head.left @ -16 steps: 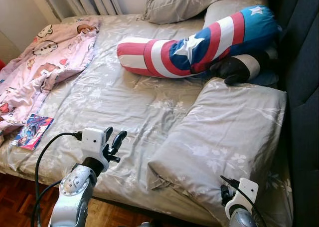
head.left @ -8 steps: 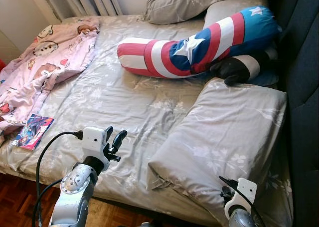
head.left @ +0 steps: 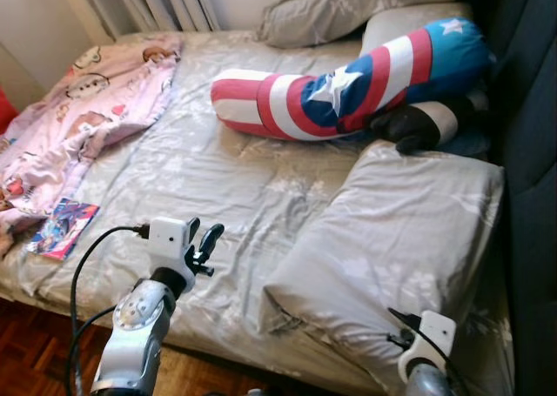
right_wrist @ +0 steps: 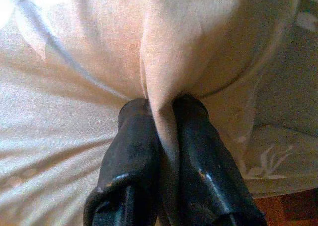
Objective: Clean up the room
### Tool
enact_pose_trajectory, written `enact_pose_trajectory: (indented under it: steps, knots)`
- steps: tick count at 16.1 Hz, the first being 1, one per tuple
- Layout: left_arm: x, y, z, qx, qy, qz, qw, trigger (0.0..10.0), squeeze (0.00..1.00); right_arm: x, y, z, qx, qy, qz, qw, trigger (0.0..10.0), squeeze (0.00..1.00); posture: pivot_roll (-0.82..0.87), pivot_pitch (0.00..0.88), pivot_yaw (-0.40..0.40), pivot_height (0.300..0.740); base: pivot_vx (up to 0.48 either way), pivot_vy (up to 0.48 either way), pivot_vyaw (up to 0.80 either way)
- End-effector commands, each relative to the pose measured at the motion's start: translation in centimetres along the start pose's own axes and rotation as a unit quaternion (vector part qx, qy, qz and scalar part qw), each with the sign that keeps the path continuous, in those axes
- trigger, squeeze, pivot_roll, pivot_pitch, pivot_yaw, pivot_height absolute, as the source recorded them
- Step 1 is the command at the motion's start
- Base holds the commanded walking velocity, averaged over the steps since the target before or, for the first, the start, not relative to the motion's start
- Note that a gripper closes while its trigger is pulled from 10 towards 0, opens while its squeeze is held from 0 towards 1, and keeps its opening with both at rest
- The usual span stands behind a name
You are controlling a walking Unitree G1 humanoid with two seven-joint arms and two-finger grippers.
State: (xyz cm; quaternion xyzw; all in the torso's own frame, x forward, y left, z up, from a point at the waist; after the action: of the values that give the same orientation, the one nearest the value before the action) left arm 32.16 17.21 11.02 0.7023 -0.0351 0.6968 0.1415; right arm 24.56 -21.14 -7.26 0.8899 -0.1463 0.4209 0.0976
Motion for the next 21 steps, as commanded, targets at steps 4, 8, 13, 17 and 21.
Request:
enact_pose_trajectory:
  steps: [4,8,13,17,21]
  knots:
    - [-0.6,-0.5,0.5,0.015,0.000,-0.010,1.000,10.0,0.00,1.3,7.4,-0.1,-0.128,0.040,0.018,0.991,0.0,0.00,0.04,0.073,0.133,0.740,0.000,0.000,0.00]
    - [-0.8,-0.3,1.4,0.017,0.008,-0.017,1.000,10.0,0.00,2.4,14.7,-1.6,-0.248,0.064,0.022,0.966,0.0,0.00,0.00,0.055,0.120,0.740,0.000,0.000,0.00]
    - [-1.2,0.1,1.9,0.014,0.013,-0.024,1.000,10.0,0.00,4.2,17.6,-2.5,-0.291,0.095,0.015,0.952,0.0,0.00,-0.02,0.047,0.109,0.740,0.000,0.000,0.00]
    - [-1.3,0.1,2.0,0.013,0.013,-0.023,1.000,10.0,0.00,3.9,13.5,-1.2,-0.227,0.090,0.019,0.970,10.0,0.93,0.00,0.047,0.107,0.740,0.000,0.000,0.00]
    - [-1.4,0.0,2.0,0.013,0.011,-0.022,1.000,10.0,0.00,6.4,11.1,-1.0,-0.180,0.160,-0.010,0.970,10.0,1.00,-0.01,0.048,0.104,0.740,0.000,0.000,0.00]
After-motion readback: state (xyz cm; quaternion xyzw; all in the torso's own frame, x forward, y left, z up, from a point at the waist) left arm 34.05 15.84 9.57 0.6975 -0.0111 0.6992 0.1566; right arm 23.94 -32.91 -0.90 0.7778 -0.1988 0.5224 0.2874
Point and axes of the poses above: a point about 5 cm out from each wrist's last joint towards the gripper, its own z axis pointing out of the wrist towards the gripper, its own x axis along the axis of the wrist's last joint, y = z × x, the point moved 3 cm from there along z, pointing out of the wrist towards the gripper, and after that the axes turned 9 degrees about -z, right-handed, at the moved point
